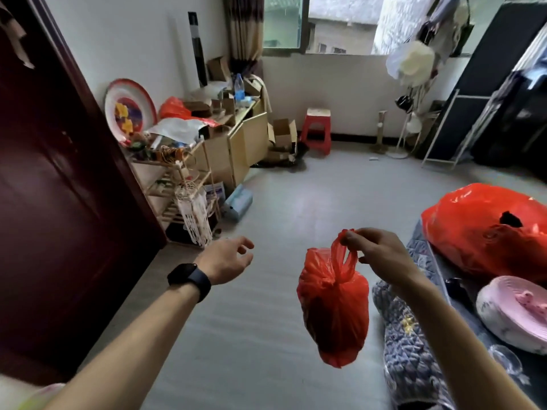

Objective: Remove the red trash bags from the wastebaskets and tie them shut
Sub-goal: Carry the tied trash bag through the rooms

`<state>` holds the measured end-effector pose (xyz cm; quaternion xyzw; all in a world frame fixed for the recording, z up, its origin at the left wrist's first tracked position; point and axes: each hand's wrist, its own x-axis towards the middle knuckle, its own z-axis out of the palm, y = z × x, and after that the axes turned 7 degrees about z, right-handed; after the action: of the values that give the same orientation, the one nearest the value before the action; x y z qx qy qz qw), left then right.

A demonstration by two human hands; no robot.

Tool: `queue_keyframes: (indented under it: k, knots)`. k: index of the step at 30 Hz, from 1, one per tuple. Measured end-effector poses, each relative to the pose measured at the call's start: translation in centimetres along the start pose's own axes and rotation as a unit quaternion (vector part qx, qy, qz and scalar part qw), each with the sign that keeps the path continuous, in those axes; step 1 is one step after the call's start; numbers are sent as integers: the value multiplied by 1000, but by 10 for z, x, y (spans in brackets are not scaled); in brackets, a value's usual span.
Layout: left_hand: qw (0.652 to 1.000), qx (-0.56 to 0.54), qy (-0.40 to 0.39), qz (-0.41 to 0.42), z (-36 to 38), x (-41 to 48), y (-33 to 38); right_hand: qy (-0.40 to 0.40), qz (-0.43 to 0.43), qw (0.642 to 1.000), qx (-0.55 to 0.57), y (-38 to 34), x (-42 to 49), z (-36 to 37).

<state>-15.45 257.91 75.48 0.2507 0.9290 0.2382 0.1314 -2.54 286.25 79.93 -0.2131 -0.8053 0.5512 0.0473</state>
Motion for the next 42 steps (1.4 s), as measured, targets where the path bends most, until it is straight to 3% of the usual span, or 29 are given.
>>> queue_keyframes:
  k: [23,32,42]
  knots:
    - [989,45,-66,126,14,682,158,90,91,989,77,33,578,-237]
    - [983,86,-55,152,38,955,286,156,89,983,-28,68,815,-392]
    - [941,149,-97,287,113,1253,448,267,143,951,-64,126,1025,-569]
